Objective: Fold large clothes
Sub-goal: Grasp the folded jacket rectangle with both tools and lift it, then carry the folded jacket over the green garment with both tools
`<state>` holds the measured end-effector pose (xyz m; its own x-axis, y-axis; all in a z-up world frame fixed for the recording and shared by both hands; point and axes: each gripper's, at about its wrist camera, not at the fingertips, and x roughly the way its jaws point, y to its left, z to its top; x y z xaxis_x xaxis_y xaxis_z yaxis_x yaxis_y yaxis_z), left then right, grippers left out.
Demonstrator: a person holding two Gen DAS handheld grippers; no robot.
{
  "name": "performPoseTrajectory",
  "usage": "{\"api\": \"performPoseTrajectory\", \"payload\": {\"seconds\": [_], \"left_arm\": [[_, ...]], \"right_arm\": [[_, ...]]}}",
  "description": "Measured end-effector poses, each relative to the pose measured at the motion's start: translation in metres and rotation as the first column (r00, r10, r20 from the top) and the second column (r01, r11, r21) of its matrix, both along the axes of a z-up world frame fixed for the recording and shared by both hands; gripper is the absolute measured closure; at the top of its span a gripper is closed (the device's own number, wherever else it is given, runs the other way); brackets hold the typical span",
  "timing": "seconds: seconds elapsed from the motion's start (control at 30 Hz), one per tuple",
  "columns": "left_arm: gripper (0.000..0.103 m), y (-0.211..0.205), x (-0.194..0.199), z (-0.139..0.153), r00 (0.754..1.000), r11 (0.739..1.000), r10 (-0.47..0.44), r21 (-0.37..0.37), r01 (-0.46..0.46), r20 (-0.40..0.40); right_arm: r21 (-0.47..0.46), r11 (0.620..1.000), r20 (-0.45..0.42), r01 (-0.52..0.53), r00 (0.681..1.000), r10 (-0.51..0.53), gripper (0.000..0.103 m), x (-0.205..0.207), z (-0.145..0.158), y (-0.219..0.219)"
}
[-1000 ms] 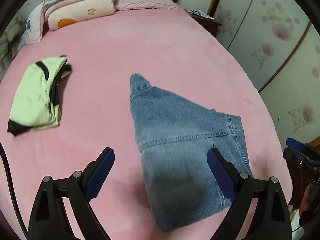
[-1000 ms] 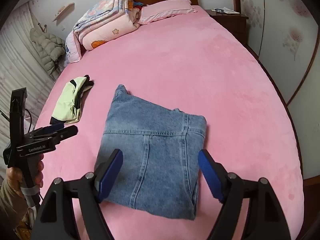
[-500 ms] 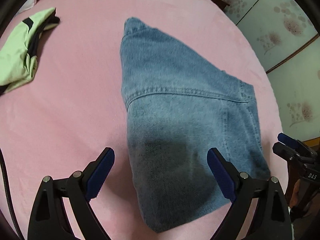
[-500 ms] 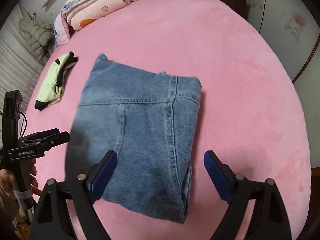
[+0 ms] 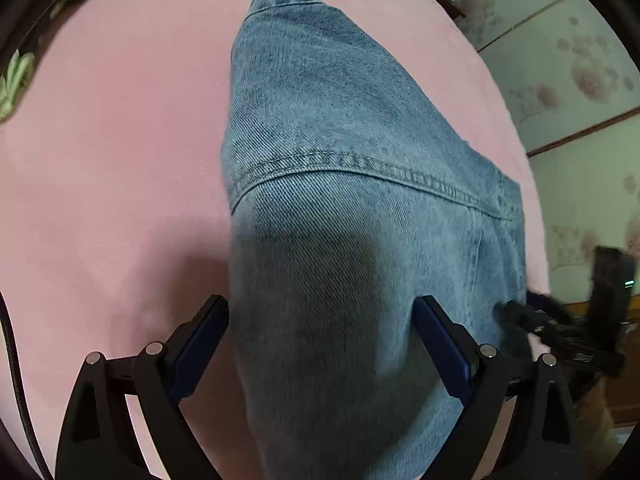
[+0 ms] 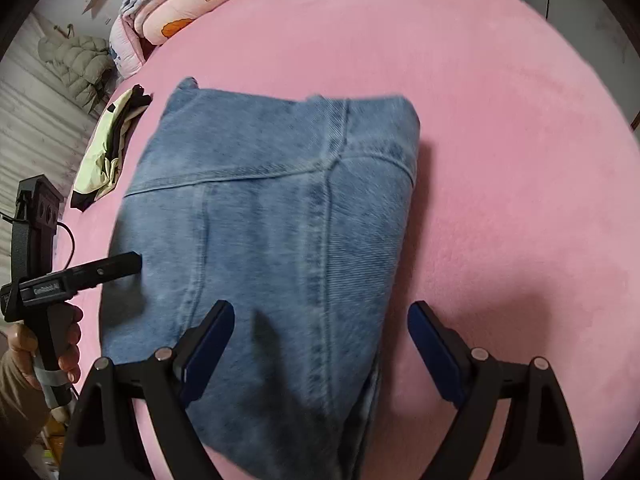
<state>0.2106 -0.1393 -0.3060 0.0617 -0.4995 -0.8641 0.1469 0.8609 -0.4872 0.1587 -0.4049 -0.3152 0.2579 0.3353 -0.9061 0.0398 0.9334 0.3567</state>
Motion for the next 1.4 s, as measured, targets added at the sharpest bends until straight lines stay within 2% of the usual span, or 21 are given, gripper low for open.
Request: {"api": "performPoseTrajectory", "payload": {"seconds": [0.13, 0.2, 0.3, 0.43, 0.57, 0.63, 0.67, 0.73, 0.8, 0.87, 0.97, 1.07, 1.17, 1.4], "left_arm": [[0.008, 0.001, 0.005, -0.013, 1.000, 0.998, 0.005, -0.063, -0.006, -0.025], [0.008, 0.000, 0.008, -0.020, 0.999, 0.994, 0.001, -0.108, -0.007, -0.050], [0.007, -0.001, 0.012, -0.032, 0.997, 0.984, -0.017, -0.175, 0.003, -0.076], [0.006, -0.003, 0.017, -0.042, 0.996, 0.970, -0.054, -0.240, 0.035, -0.077], [0.006, -0.001, 0.017, -0.045, 0.994, 0.963, -0.078, -0.262, 0.056, -0.074], [0.009, -0.004, 0.016, -0.043, 0.995, 0.969, -0.082, -0.239, 0.068, -0.053], [0.015, -0.005, 0.014, -0.041, 0.996, 0.972, -0.082, -0.222, 0.071, -0.040], [0.024, -0.006, 0.007, -0.032, 0.997, 0.982, -0.083, -0.172, 0.082, -0.002], [0.033, -0.011, 0.000, -0.022, 0.996, 0.988, -0.077, -0.135, 0.081, 0.035], [0.044, -0.018, -0.007, -0.008, 0.994, 0.993, -0.080, -0.086, 0.086, 0.072], [0.051, -0.027, -0.018, 0.015, 0.989, 0.996, -0.087, -0.022, 0.091, 0.117], [0.053, -0.026, -0.029, 0.040, 0.985, 0.995, -0.102, 0.024, 0.099, 0.141], [0.053, -0.015, -0.040, 0.064, 0.985, 0.995, -0.103, 0.033, 0.099, 0.140], [0.053, 0.042, -0.053, 0.125, 0.980, 0.994, -0.096, 0.074, 0.085, 0.172]], "right_arm": [[0.118, 0.993, -0.024, 0.023, 1.000, -0.020, 0.014, 0.005, -0.021, -0.014], [0.197, 0.979, -0.027, 0.048, 0.999, -0.044, 0.014, 0.008, -0.029, -0.023], [0.291, 0.956, -0.006, 0.032, 0.999, -0.032, 0.015, 0.010, -0.035, -0.029], [0.413, 0.910, -0.001, -0.044, 0.999, 0.048, 0.039, 0.020, -0.048, -0.021], [0.448, 0.891, 0.011, -0.078, 0.997, 0.082, 0.052, 0.029, -0.056, -0.013], [0.452, 0.888, 0.015, -0.077, 0.997, 0.079, 0.059, 0.031, -0.056, -0.014], [0.440, 0.895, 0.019, -0.076, 0.997, 0.076, 0.061, 0.030, -0.053, -0.012], [0.410, 0.909, 0.036, -0.076, 0.997, 0.068, 0.072, 0.027, -0.045, -0.010], [0.354, 0.931, 0.068, -0.086, 0.996, 0.066, 0.078, 0.021, -0.031, -0.003], [0.286, 0.953, 0.097, -0.102, 0.992, 0.077, 0.080, 0.018, -0.016, 0.008], [0.222, 0.969, 0.115, -0.104, 0.990, 0.080, 0.082, 0.013, 0.003, 0.024], [0.196, 0.975, 0.119, -0.101, 0.990, 0.079, 0.083, 0.004, 0.026, 0.036], [0.202, 0.974, 0.113, -0.100, 0.990, 0.079, 0.083, -0.003, 0.045, 0.048], [0.223, 0.967, 0.128, -0.125, 0.987, 0.098, 0.083, -0.017, 0.098, 0.102]]}}
